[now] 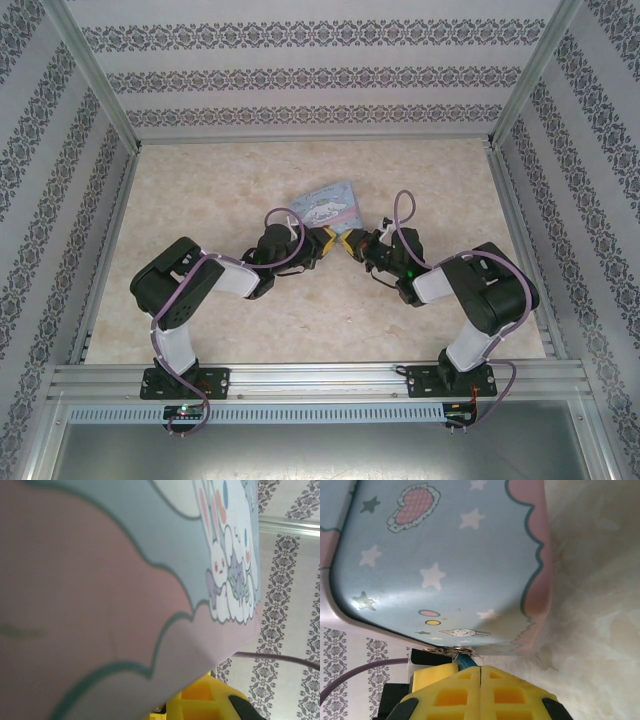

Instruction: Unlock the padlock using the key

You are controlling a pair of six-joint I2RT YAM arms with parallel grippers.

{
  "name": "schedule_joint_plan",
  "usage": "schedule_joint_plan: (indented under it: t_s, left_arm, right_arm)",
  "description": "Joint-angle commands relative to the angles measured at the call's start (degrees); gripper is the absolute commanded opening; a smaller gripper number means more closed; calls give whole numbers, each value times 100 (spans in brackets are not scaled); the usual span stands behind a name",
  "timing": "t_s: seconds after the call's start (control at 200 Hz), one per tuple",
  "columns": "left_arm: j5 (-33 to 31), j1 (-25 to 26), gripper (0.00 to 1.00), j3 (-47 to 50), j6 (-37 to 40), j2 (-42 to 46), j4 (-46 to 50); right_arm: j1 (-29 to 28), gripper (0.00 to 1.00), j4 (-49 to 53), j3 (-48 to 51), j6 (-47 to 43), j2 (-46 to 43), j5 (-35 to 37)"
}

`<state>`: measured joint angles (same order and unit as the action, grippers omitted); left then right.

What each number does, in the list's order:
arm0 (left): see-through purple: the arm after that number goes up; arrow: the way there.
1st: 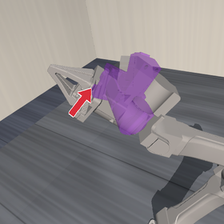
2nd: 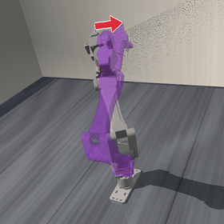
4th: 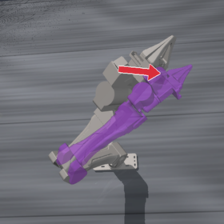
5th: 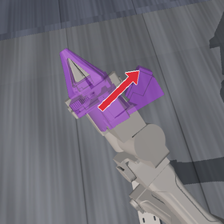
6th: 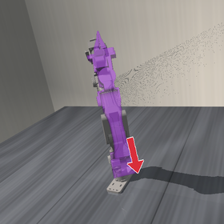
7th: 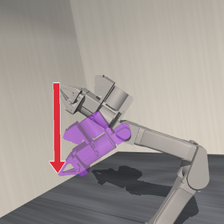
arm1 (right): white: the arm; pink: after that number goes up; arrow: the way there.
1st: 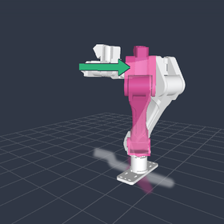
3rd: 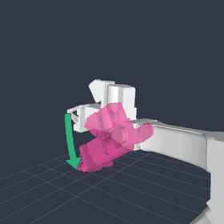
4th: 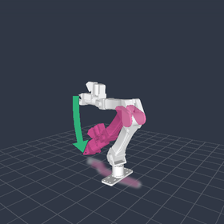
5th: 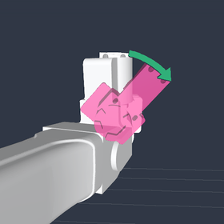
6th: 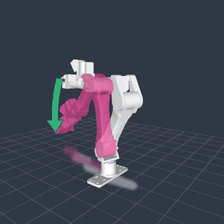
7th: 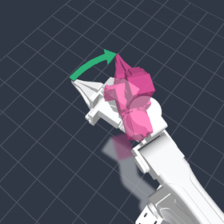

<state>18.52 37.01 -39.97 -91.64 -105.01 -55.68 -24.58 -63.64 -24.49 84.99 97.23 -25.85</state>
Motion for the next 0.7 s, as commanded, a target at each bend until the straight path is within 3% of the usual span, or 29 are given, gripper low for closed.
schedule_joint_plan:
  t_s: [0.0,0.425,0.694]
  left_arm:
    - [468,323,0,-184,-55,21,-380]
    - [537,501,0,-215,86,-124,-226]
    - [1078,570,0,-561,264,-274,-24]
  right_arm:
    - [-416,0,-325,-416,59,149,-64]
    - [-703,0,-310,-651,88,465,82]
    - [-714,0,-451,-884,-10,799,-68]
